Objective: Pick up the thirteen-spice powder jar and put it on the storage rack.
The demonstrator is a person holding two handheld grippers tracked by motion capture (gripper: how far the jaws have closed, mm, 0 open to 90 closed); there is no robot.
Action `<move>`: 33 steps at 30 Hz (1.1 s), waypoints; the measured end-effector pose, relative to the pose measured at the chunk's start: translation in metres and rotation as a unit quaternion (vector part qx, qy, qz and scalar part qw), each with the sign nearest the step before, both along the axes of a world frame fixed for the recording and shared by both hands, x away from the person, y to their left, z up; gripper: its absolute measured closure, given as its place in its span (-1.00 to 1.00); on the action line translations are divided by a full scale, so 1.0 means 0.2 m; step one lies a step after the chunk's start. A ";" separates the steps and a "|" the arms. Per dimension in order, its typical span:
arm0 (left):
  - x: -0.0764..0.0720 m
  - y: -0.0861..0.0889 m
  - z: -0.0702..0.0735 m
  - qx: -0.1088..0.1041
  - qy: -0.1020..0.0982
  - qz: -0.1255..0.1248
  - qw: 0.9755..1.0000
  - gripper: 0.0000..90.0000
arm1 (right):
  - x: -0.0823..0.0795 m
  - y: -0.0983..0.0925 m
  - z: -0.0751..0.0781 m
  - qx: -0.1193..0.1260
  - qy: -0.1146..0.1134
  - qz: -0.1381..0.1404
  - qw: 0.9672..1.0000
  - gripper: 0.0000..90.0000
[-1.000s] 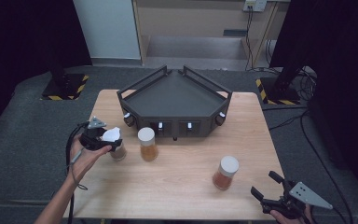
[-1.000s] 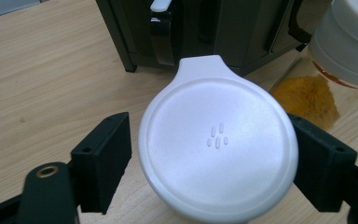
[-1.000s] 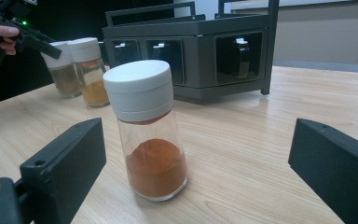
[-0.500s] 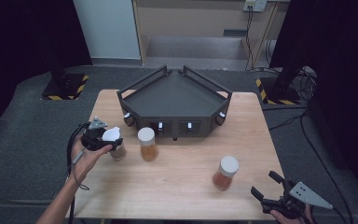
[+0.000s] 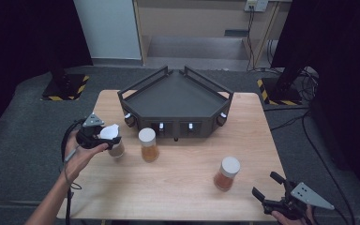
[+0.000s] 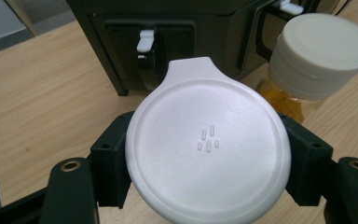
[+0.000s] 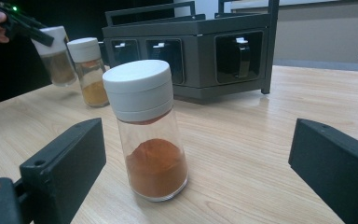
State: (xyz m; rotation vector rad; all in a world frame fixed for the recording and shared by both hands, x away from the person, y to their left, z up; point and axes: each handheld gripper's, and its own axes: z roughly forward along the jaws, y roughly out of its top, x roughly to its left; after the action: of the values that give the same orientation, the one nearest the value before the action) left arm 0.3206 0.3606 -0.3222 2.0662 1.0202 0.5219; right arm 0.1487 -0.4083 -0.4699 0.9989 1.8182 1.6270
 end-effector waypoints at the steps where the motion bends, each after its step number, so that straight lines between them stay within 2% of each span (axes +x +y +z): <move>1: 0.00 0.01 0.02 -0.001 -0.003 -0.006 1.000 -0.33 | 0.00 0.00 0.00 0.000 0.000 0.000 1.000 -0.91; 5: 0.01 0.04 0.07 -0.001 -0.007 -0.022 1.000 -0.33 | 0.00 0.00 0.00 0.000 0.000 0.000 1.000 -0.91; 7: 0.02 0.05 0.13 0.009 -0.014 -0.039 0.999 -0.33 | 0.00 0.00 0.00 0.000 0.000 0.000 1.000 -0.91; 8: 0.02 0.05 0.13 0.009 -0.014 -0.039 0.999 -0.33 | 0.00 0.00 0.00 0.001 0.001 -0.001 1.000 -0.91; 10: 0.03 0.07 0.18 0.015 -0.020 -0.057 0.998 -0.33 | 0.00 0.00 0.00 0.001 0.001 -0.001 1.000 -0.91; 15: 0.06 0.08 0.25 0.017 -0.021 -0.079 0.997 -0.33 | 0.00 0.00 0.00 0.000 0.001 -0.002 1.000 -0.91; 17: 0.09 0.07 0.31 0.017 -0.018 -0.093 0.995 -0.33 | 0.00 0.00 0.00 0.001 0.001 -0.003 1.000 -0.91; 19: 0.09 0.07 0.33 0.018 -0.018 -0.099 0.995 -0.33 | 0.00 0.00 0.00 0.001 0.001 -0.003 1.000 -0.91; 23: 0.14 0.06 0.41 0.022 -0.018 -0.126 0.992 -0.33 | 0.00 0.00 0.00 0.001 0.001 -0.003 1.000 -0.91; 25: 0.14 0.06 0.43 0.019 -0.018 -0.130 0.991 -0.33 | 0.00 0.00 0.00 0.002 0.001 -0.003 1.000 -0.91; 26: 0.16 0.05 0.46 0.018 -0.019 -0.139 0.990 -0.33 | 0.00 0.00 0.00 0.002 0.001 -0.003 1.000 -0.91; 27: 0.16 0.05 0.46 0.018 -0.019 -0.139 0.990 -0.33 | 0.00 0.00 0.00 0.002 0.001 -0.003 1.000 -0.91; 31: 0.19 0.05 0.53 0.013 -0.021 -0.158 0.987 -0.33 | 0.00 0.00 0.00 0.002 0.001 -0.002 1.000 -0.91; 33: 0.20 0.04 0.55 0.012 -0.022 -0.160 0.987 -0.33 | 0.00 0.00 0.00 0.002 0.001 -0.002 1.000 -0.91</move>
State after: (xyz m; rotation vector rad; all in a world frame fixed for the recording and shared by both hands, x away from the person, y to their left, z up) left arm 0.3606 0.3696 -0.2131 2.1746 0.6401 0.4128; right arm 0.1486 -0.4086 -0.4703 1.0068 1.8135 1.6281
